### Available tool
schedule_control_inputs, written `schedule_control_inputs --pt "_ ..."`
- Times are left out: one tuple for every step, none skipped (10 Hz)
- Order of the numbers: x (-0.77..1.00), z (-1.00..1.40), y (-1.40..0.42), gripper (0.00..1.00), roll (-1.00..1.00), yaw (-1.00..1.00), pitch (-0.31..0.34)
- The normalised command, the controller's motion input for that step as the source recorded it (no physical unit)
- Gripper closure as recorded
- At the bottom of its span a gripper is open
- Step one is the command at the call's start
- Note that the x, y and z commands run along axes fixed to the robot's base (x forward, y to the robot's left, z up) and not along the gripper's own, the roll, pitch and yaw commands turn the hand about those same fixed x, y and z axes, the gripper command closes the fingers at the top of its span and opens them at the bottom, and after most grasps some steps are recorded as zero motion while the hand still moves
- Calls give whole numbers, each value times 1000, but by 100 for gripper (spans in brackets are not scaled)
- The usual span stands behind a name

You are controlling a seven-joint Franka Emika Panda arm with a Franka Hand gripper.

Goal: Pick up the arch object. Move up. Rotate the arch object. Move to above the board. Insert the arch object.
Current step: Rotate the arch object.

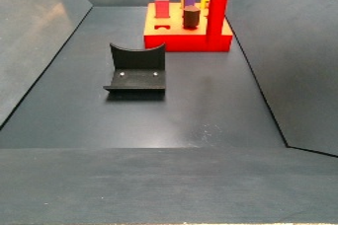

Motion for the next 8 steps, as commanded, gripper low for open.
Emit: schedule_control_inputs --pt "16 -1000 23 100 -155 11 -56" --pt "18 -1000 26 100 -143 -3 -67" --pt "25 -1000 28 100 -142 -10 -66" --pt "29 -937 27 100 -142 -16 -64" --pt "27 -724 21 100 -148 -19 -67" --pt "22 -572 14 100 -155 -19 -68" --pt "25 -472 11 100 -158 -19 -70" --pt "21 -226 10 100 -151 -19 -72"
